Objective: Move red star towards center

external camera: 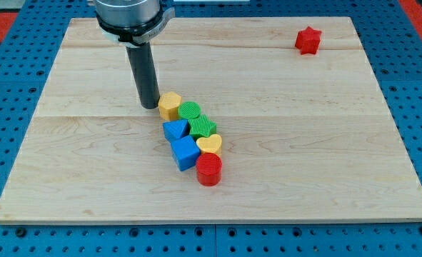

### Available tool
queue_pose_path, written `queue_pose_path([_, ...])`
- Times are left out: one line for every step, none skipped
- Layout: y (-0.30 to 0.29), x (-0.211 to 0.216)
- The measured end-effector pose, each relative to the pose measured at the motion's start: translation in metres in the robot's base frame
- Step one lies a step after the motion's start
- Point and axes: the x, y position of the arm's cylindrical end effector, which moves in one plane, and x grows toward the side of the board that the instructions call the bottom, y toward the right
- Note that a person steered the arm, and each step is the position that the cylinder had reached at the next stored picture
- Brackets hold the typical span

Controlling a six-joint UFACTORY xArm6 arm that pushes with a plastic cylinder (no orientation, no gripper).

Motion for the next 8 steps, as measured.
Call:
queue_pose_path([0.005,-0.02])
queue_pose_path([0.039,-0.021])
queue_pose_path([0.051,0.006])
queue_pose_path([0.052,0.014])
queue_pose_path([0.093,-0.026])
queue_pose_path([0.177,-0.05])
queue_pose_path([0.262,-0.053])
queue_pose_path([0.328,-0.09])
